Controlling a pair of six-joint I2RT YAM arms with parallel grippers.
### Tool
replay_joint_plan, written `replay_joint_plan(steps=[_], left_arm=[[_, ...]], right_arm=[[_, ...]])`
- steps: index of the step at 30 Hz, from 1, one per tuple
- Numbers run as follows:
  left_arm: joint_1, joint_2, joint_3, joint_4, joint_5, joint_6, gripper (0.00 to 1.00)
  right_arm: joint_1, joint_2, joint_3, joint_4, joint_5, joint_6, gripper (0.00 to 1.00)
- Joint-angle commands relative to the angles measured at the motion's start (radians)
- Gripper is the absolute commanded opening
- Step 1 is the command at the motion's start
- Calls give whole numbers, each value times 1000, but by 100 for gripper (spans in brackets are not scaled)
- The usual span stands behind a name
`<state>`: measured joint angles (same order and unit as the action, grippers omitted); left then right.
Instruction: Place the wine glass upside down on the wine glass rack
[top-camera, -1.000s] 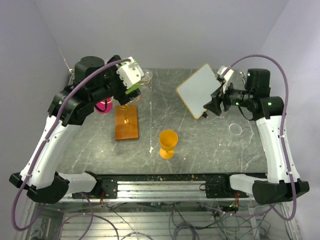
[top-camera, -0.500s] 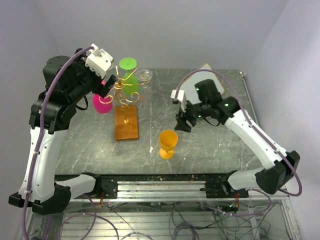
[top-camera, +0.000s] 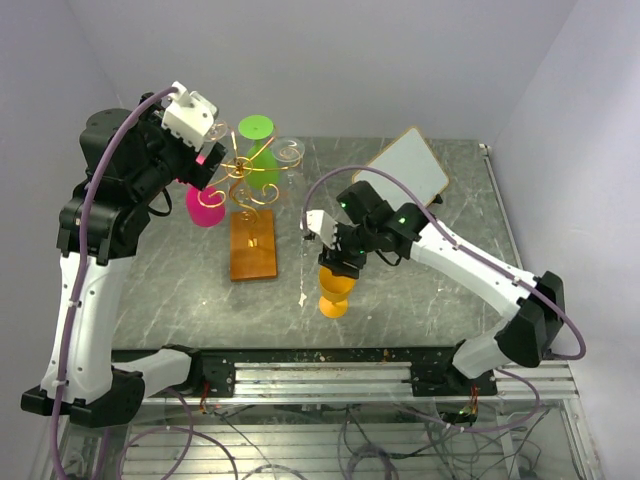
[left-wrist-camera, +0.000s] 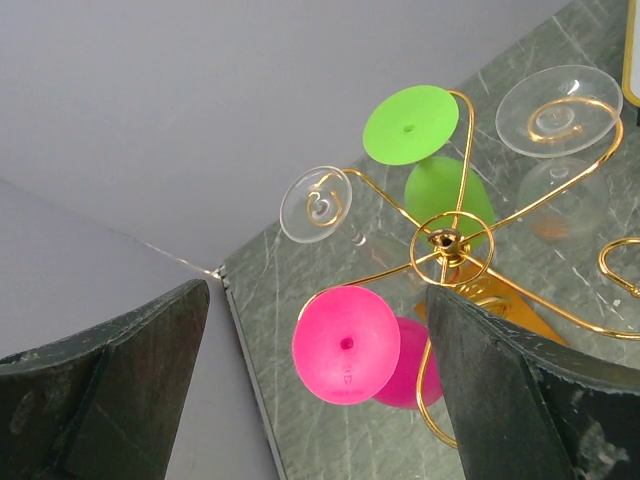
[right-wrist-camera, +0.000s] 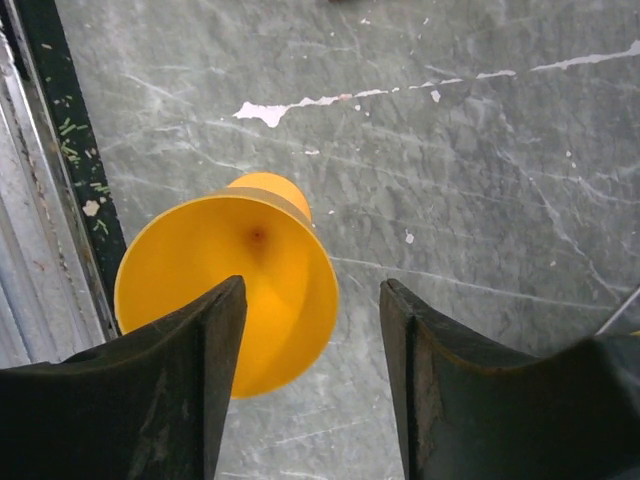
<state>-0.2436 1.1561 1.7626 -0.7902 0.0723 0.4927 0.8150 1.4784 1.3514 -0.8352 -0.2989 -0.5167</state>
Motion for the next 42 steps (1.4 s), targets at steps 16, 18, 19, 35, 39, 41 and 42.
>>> replay_joint_plan(steps=[16,18,19,35,39,41,42], left_arm=[[10,-15,-9,13,42,10,99],[9,-16,-4,11,46,12,99],[9,-15,-2,12,48,12,99],[23,19,-23,63,200,-164,98],[23,22,-33,86,230,-193,96],[23,22,-33,98,242,-205,96],[23,23,-32,103,247,-214,96]], right_arm=[[30,63,27,-55,39,-46,27],[30,68,25,-56,32,-46,25],[30,69,23,-54,29,-46,23],[-47,-53,141,-77,2,-124,0],[-175,-123,187,-120,-56,-169,0],[-229,-160,197,-131,-42,-184,0],[-256,-184,196,-126,-25,-185,0]])
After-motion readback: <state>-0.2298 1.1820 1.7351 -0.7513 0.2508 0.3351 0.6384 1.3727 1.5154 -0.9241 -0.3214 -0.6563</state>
